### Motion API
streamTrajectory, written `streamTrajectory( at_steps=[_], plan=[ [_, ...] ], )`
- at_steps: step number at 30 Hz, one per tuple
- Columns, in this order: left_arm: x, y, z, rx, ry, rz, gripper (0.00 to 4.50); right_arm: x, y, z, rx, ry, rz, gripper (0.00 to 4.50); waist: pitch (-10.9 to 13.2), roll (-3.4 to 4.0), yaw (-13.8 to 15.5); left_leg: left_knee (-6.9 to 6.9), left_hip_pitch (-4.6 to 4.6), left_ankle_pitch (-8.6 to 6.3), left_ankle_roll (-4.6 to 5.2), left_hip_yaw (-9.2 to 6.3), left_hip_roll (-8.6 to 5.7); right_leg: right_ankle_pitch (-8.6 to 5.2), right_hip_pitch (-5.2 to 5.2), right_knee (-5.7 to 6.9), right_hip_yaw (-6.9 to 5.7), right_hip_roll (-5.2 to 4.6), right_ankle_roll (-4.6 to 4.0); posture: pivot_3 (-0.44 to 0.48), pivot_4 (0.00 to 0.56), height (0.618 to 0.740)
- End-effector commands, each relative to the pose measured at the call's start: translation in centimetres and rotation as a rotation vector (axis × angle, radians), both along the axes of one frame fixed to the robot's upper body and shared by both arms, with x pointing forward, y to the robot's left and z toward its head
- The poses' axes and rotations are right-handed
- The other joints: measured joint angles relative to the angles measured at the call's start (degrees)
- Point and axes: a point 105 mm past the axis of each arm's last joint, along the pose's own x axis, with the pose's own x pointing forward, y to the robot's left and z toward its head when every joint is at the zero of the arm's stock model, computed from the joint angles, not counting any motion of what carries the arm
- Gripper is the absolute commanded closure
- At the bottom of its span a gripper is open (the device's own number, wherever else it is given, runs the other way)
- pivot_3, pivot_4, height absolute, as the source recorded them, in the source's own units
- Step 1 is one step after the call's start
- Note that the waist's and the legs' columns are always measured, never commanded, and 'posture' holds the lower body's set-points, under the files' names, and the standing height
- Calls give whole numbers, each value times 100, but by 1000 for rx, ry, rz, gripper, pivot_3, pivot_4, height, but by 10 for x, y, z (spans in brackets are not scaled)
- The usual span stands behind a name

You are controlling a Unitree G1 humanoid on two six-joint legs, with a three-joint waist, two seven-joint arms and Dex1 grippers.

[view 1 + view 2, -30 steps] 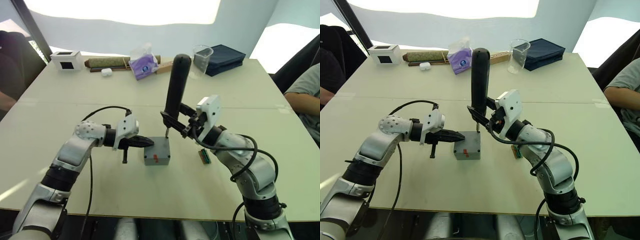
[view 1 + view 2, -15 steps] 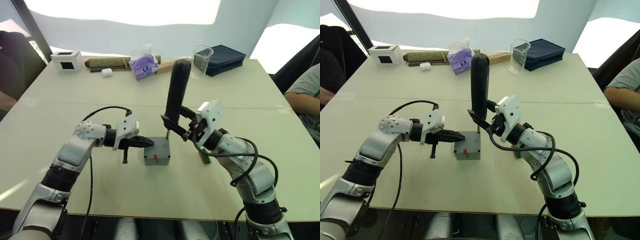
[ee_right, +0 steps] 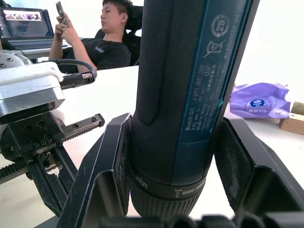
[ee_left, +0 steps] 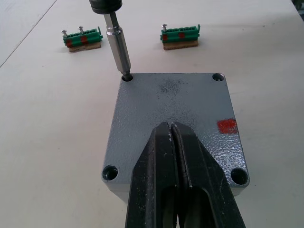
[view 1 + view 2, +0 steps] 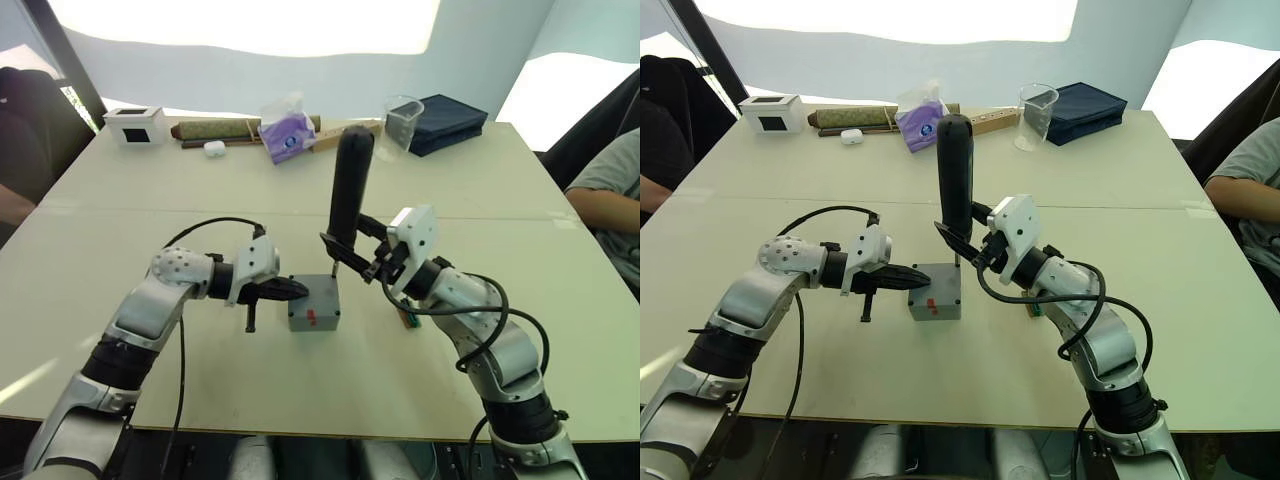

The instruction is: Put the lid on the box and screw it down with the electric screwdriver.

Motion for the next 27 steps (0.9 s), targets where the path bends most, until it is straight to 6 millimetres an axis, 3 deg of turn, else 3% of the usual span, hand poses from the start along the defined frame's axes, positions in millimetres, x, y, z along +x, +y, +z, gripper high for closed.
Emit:
streamTrajectory(
  at_steps=[1,11,18,27],
  plan=[
    [-4,-2,-13,47,32,-11,4500,-2,-4,-11,-30,65,7,2605,-2,-1,2,0,0,0,0,0,0,0,1,0,0,0,0,0,150,740],
    [-1,0,-22,63,50,12,4500,3,-6,-40,-13,249,-23,2605,-71,-12,-10,-3,26,-2,2,0,0,-1,25,-2,0,0,-1,0,150,740],
    [0,3,-28,77,56,25,4500,8,0,-54,-124,273,-40,2605,-83,-18,-26,-25,107,-8,11,2,0,-7,103,-26,2,0,-11,0,150,740],
    [-2,2,-29,75,56,28,4500,10,1,-58,-157,287,-46,2605,-136,-51,-24,-35,109,-10,14,2,2,-13,104,-33,3,-1,-24,0,150,740]
  ],
)
